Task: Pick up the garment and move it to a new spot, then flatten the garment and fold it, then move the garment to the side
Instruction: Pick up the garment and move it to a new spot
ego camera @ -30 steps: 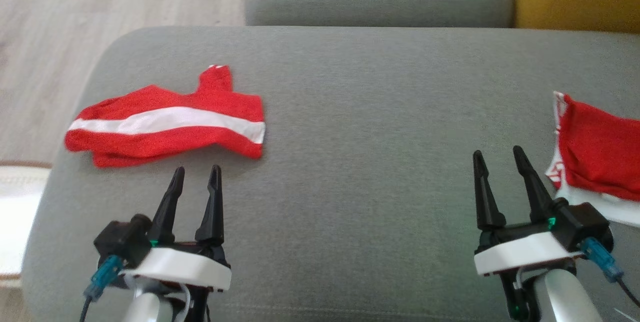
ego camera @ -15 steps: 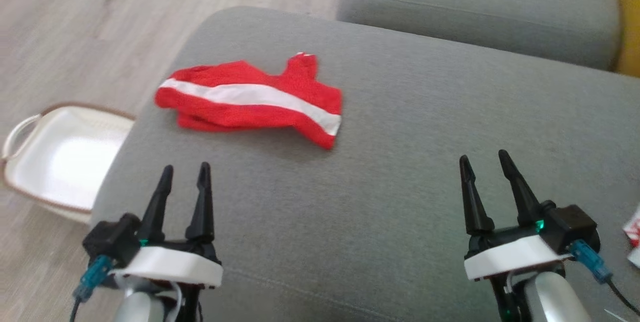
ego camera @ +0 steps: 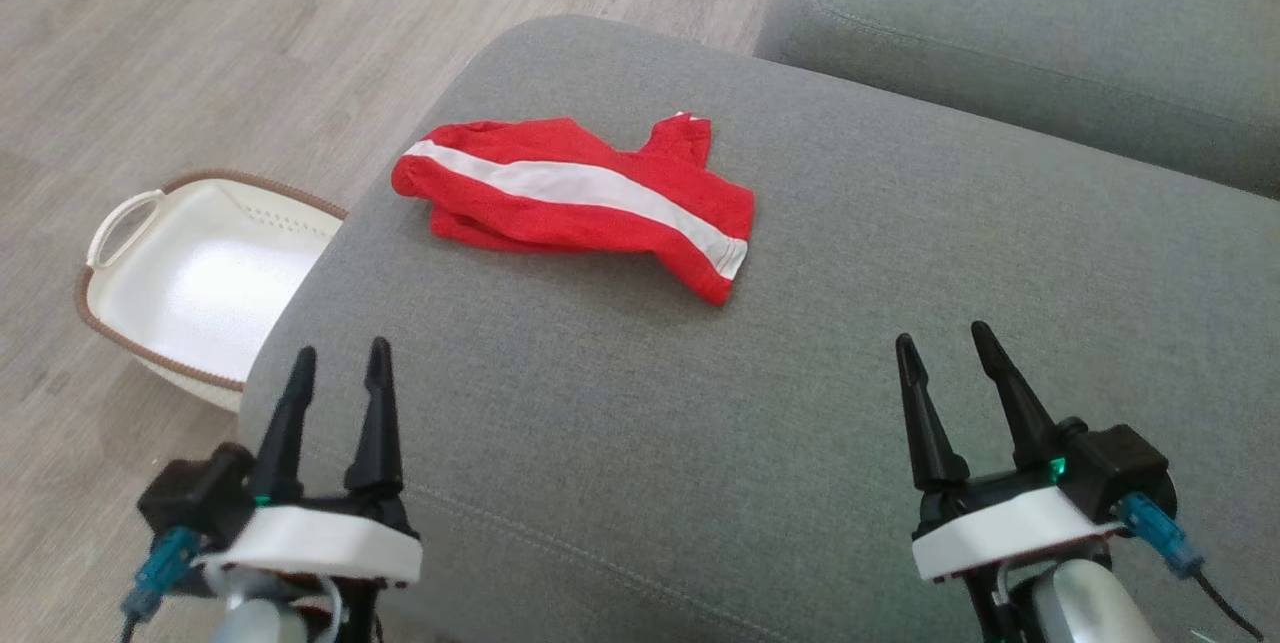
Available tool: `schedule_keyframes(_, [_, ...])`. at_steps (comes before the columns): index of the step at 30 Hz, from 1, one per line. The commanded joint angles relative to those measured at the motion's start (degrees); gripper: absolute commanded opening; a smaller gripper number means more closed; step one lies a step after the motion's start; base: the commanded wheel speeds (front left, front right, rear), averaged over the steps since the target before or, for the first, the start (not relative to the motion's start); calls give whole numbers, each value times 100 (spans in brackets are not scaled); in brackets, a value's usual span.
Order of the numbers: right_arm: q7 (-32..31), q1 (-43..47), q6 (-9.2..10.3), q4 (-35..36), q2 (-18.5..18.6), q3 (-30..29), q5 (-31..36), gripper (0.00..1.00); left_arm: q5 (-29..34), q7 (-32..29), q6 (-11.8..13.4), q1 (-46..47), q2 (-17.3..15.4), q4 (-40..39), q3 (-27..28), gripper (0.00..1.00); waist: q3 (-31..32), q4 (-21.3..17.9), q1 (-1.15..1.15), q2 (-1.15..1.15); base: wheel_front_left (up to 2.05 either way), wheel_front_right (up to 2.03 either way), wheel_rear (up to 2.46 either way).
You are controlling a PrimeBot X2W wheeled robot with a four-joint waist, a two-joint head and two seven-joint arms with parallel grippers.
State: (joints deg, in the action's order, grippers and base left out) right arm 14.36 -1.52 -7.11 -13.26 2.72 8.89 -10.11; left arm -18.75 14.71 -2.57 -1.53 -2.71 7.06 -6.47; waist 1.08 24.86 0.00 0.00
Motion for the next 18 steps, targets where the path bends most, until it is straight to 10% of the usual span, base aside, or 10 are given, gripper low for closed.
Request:
schedule_keyframes(1, [63,-155,-37,168,16,139,-45,100,-2,29,4,222,-17,-242,230,100,-15,-19,0,0,0,0,0])
schedule_keyframes(11, [63,-448,-37,264,16,-63,323,100,149,29,-172,764,-33,-86,878,100,-741,-358,0,0,0,0,0])
schedule_keyframes(18, [-6,-722,-37,552,16,-348,714,100,269,-39,-347,1985,-605,1081,1095,100,-1517,-691,0,0,0,0,0])
